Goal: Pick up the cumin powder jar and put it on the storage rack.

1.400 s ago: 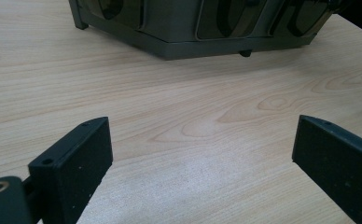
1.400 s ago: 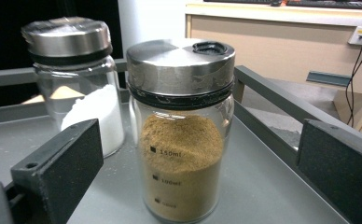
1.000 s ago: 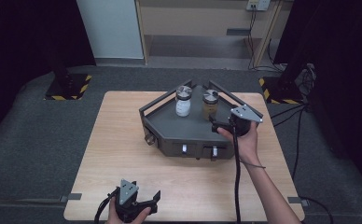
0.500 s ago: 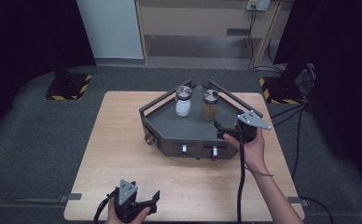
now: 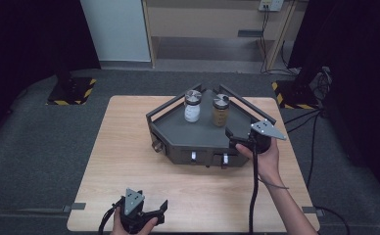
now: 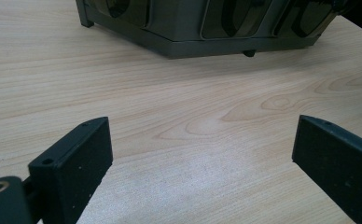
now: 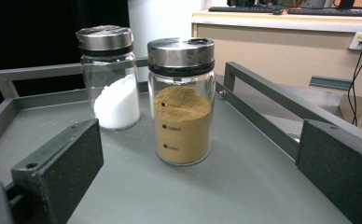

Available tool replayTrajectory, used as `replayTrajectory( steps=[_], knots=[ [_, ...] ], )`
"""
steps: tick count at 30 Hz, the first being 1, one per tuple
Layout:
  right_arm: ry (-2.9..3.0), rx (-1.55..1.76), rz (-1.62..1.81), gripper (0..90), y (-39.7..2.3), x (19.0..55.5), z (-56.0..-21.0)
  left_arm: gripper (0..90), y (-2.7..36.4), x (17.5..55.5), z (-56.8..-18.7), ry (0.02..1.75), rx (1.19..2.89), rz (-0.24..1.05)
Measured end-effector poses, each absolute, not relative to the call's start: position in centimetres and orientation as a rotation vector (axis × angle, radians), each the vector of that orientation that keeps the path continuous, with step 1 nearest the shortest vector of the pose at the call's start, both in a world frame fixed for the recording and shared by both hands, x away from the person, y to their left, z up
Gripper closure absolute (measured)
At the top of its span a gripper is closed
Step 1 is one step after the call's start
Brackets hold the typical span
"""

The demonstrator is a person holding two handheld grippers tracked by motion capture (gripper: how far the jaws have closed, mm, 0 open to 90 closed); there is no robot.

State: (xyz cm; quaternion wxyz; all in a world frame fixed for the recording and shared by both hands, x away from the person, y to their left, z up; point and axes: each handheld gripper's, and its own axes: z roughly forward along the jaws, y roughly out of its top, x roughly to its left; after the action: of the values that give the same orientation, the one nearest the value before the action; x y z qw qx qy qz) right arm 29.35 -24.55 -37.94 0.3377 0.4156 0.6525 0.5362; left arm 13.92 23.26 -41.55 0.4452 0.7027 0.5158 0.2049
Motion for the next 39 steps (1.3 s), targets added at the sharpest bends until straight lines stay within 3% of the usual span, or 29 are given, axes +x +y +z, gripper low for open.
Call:
replayTrajectory(
  steps=[39],
  knots=[
    [1.648,1.101,1.460,1.1,-27.7,22.8,-40.0,4.1,23.1,13.6,-41.5,1.284,1.741,0.528]
  ],
)
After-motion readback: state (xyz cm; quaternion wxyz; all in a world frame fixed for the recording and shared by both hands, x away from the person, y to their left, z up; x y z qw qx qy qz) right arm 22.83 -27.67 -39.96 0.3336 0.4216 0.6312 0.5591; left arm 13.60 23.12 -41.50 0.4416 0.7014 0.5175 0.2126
